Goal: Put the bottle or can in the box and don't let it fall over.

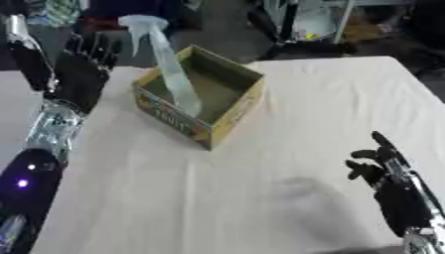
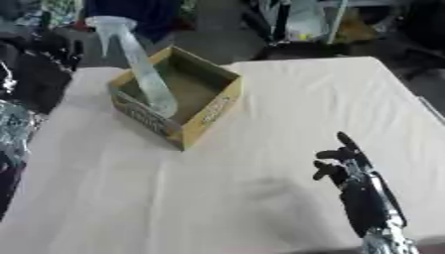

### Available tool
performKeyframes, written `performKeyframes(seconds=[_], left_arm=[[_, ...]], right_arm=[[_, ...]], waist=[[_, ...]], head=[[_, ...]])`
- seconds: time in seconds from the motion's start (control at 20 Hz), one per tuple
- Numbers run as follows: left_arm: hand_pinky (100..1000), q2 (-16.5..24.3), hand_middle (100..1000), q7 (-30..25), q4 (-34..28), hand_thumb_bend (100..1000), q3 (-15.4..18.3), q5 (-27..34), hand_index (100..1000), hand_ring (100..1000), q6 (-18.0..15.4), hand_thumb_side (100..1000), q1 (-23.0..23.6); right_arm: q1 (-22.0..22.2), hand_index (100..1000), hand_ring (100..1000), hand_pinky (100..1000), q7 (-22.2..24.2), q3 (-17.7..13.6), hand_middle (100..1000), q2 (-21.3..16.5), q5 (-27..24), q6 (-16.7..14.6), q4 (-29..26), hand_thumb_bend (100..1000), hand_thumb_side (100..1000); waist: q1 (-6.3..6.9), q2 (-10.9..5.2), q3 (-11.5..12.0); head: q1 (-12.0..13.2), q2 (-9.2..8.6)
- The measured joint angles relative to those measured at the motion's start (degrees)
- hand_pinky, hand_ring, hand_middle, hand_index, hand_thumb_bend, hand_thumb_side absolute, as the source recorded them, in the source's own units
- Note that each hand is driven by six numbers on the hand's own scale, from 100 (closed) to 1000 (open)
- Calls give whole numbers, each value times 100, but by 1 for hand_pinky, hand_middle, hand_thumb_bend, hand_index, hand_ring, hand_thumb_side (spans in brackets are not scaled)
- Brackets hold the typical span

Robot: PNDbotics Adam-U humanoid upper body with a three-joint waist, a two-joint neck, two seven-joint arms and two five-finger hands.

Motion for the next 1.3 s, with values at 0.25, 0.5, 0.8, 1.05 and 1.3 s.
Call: performKeyframes(seconds=[0.25, 0.5, 0.8, 1.05, 1.3], left_arm=[[566, 26, 375, 45, -1070, 381, 244, -244, 1000, 503, -368, 674, 693], [584, -65, 392, -224, -1363, 307, 377, -1072, 1000, 567, -515, 794, 1522], [587, -714, 387, -197, -1169, 331, 420, -2282, 1000, 582, -373, 827, 2085], [591, -978, 389, -174, -885, 330, 342, -2563, 1000, 593, -224, 847, 2107], [592, -1053, 389, -224, -687, 339, 207, -2687, 1000, 599, -76, 856, 2104]], right_arm=[[11, 1000, 462, 859, -41, -43, 618, -32, 8, -8, 0, 100, 615], [52, 1000, 462, 859, -61, -62, 618, -41, 29, -12, 0, 100, 614], [76, 1000, 462, 859, -75, -62, 619, -59, 34, -18, 1, 100, 614], [98, 1000, 462, 859, -72, -60, 619, -76, 43, -17, 2, 100, 613], [100, 1000, 462, 859, -72, -60, 619, -78, 44, -17, 3, 100, 613]], waist=[[54, -31, 105], [67, -73, 206], [62, -98, 269], [45, -123, 265], [31, -123, 245]], head=[[-43, 18], [-46, 66], [-33, 155], [21, 199], [64, 204]])
